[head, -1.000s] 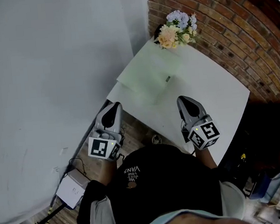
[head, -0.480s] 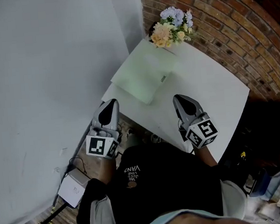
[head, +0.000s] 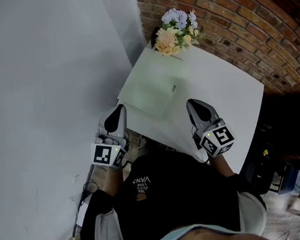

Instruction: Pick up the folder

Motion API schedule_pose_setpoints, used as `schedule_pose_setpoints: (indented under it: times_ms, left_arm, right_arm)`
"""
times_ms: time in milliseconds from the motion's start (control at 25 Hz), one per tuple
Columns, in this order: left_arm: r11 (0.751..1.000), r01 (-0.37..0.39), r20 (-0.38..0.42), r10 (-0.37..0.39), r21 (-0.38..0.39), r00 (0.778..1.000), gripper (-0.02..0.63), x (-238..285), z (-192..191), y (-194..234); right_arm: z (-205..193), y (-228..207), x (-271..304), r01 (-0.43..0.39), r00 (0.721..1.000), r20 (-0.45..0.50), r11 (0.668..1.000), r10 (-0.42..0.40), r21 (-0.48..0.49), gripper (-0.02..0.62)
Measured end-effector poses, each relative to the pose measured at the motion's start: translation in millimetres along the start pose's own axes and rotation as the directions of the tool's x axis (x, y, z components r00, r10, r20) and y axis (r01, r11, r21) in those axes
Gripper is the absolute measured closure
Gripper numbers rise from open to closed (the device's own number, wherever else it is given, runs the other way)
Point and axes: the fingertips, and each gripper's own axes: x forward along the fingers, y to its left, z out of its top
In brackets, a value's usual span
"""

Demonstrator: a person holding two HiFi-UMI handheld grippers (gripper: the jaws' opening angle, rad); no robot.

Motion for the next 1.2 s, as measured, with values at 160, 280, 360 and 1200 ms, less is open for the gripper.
schedule_pose_setpoints:
  times_ms: [160, 280, 360, 1200]
  left_arm:
    - [0.998, 0.061, -0.017, -0.061, 0.007, 0.998, 0.606, 15.0, 3.0, 16.1]
    - [0.994, 0.111, -0.02, -0.111, 0.005, 0.994, 0.606, 28.3, 6.7, 25.2]
    - [0.988, 0.155, -0.005, -0.155, 0.01, 0.988, 0.606, 36.4, 9.3, 30.1]
    - [0.917, 0.399, -0.091, -0.399, -0.018, 0.912, 0.606, 98.2, -27.1, 68.7]
  right_arm:
    - [5.3, 2.2, 11.7, 0.06, 0.998, 0.036, 0.998, -0.06, 0.021, 0.597]
    - [7.5, 2.6, 17.7, 0.104, 0.993, 0.054, 0.994, -0.106, 0.037, 0.597]
    - [7.3, 2.5, 20.4, 0.135, 0.989, 0.057, 0.99, -0.138, 0.046, 0.597]
    - [-23.9, -10.8, 44.3, 0.426, 0.9, 0.046, 0.896, -0.434, 0.121, 0.597]
